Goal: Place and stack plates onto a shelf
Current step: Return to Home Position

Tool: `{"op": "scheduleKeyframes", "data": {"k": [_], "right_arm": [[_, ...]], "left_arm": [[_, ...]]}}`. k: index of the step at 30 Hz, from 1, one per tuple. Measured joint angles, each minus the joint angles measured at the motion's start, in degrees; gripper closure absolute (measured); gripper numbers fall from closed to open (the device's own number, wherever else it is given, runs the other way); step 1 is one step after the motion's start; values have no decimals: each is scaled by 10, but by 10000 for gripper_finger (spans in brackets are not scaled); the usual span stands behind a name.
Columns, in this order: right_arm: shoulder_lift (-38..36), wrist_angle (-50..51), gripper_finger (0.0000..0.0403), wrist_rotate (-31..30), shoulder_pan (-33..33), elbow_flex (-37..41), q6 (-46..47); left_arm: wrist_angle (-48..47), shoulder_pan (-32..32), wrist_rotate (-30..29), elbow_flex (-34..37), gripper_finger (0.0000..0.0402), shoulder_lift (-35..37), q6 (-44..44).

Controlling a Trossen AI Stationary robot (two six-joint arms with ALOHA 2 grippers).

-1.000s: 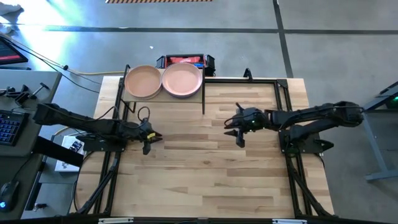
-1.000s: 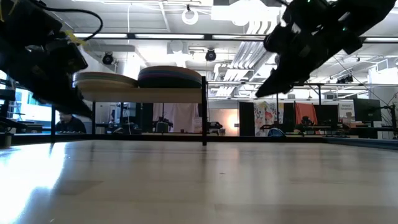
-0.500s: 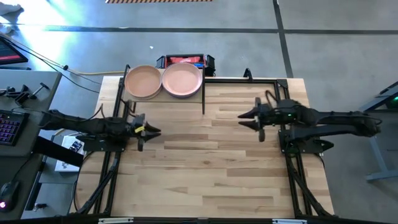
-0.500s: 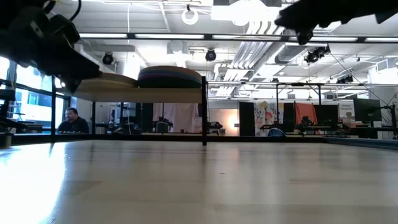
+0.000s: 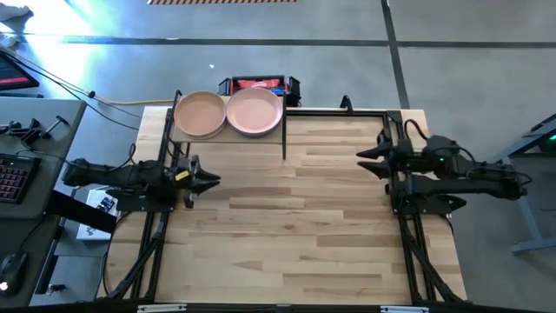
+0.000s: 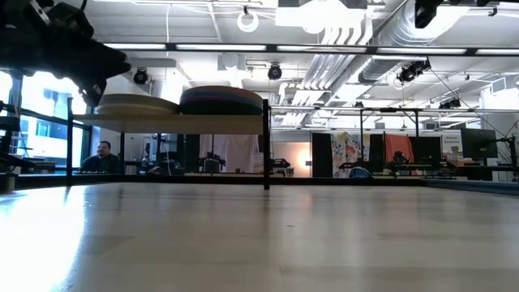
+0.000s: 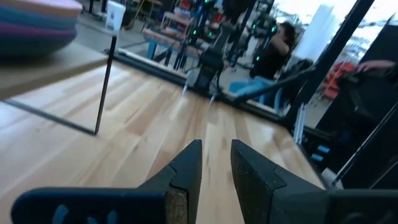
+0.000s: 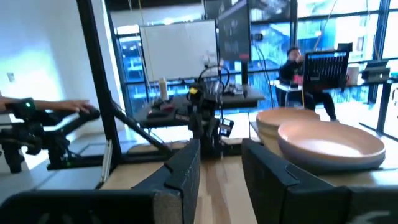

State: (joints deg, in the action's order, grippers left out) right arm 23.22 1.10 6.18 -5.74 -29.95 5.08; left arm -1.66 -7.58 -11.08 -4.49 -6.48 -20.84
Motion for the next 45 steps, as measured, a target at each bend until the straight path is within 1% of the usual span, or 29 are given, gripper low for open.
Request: {"op": "scheduleKeyframes", "data": {"k": [8, 12, 17, 24, 28, 31, 33, 40, 45], "right_arm": [[-42, 0, 297, 0, 0, 1, 0], [-70, -2, 297, 0, 0, 20, 0], [-106, -38, 297, 0, 0, 91, 0], [-157, -39, 297, 0, 0, 216, 0], [-169, -29, 297, -1, 0, 292, 0], [-157, -19, 297, -28, 1, 287, 0], [-163, -23, 297, -36, 1, 282, 0], [-231, -25, 297, -41, 1, 294, 0], [-230, -25, 297, -41, 1, 294, 0]], "left_arm": [[0, 0, 0, 0, 328, 63, 0], [11, 0, 0, 0, 328, 63, 0], [3, 0, 0, 0, 328, 63, 0], [-1, 0, 0, 0, 328, 63, 0], [-1, 0, 0, 0, 328, 63, 0], [-1, 0, 0, 0, 328, 62, 0], [-1, 0, 0, 0, 328, 62, 0], [-2, 0, 0, 0, 328, 61, 0], [-2, 0, 0, 0, 328, 60, 0]]}}
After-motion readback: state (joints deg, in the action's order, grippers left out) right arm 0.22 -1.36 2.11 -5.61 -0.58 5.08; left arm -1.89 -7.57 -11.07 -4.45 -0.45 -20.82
